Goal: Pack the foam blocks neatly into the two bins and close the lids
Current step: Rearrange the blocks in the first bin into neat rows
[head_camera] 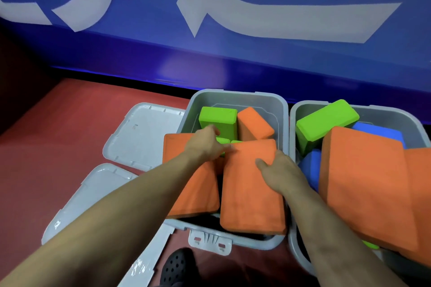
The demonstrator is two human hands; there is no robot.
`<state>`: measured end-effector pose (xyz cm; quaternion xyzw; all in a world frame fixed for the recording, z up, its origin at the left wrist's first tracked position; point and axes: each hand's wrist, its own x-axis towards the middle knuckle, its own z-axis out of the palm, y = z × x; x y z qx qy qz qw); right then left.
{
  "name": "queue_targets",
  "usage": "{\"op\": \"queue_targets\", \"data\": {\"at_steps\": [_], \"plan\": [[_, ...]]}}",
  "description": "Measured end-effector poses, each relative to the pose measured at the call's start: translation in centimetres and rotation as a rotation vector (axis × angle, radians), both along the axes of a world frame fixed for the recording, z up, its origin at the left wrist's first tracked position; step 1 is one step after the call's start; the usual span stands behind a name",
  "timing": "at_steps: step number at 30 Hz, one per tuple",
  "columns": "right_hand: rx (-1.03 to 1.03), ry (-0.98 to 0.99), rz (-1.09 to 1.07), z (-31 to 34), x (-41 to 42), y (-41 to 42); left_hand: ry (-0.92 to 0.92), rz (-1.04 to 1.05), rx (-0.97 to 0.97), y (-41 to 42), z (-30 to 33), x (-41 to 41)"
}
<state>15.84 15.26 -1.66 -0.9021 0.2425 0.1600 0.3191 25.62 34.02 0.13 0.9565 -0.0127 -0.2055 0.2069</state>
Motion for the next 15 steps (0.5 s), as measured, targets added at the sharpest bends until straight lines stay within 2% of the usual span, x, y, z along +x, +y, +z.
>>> {"op": "queue_targets", "data": {"at_steps": [2, 5, 9, 15], "plan": [[-0.09, -0.13, 0.044, 0.5, 1.4, 0.0, -0.107, 0.004, -0.019, 0.4, -0.1, 2.3], [-0.117, -0.241, 0.199, 0.4, 5.5, -0.6, -0.189, -0.036, -0.043, 1.2, -1.7, 5.5], [-0.127, -0.175, 0.303, -2.0, 12.6, -1.7, -0.211, -0.16, -0.009, 1.3, -4.4, 9.8], [-0.165, 0.026, 0.319, -7.8, 19.7, -2.1, -0.155, -0.418, 0.222, -0.1, -8.3, 16.2]]}}
